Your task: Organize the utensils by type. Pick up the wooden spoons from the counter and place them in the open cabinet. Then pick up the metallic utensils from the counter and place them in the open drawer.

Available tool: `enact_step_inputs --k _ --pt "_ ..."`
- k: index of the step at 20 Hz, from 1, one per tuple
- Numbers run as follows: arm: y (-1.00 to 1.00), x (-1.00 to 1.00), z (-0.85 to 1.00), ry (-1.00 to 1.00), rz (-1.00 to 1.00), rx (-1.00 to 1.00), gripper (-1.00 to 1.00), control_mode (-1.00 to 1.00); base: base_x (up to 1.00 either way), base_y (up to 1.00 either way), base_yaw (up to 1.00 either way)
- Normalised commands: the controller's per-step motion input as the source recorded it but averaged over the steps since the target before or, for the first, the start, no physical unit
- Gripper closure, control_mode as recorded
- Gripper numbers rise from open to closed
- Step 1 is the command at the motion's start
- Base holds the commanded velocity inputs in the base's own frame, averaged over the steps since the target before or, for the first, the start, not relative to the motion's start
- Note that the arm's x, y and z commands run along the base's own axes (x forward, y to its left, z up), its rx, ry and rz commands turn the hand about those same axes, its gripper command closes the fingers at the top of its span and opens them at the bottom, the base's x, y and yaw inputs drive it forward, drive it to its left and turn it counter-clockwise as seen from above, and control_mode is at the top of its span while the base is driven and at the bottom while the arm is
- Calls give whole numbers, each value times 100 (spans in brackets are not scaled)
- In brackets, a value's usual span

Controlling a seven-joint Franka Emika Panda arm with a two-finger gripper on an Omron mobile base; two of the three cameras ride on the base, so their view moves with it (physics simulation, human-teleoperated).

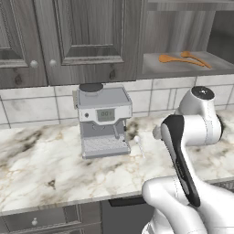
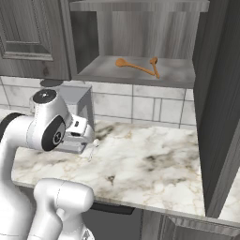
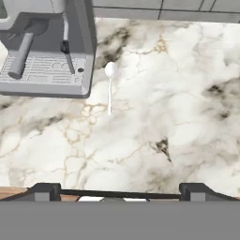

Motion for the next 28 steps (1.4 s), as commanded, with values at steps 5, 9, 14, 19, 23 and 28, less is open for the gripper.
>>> enact_step_inputs --k 5,9,14,19,23,28 --pt "0 34 -80 1 2 0 -100 -100 0 0 0" --pt "0 36 -68 0 3 0 -100 -100 0 0 0" --pt "0 18 -25 2 3 0 -100 -100 0 0 0" --pt "0 19 -7 8 0 0 -100 -100 0 0 0" --pt "0 42 -25 3 0 0 -100 -100 0 0 0" --pt "0 55 -25 6 1 5 -100 -100 0 0 0"
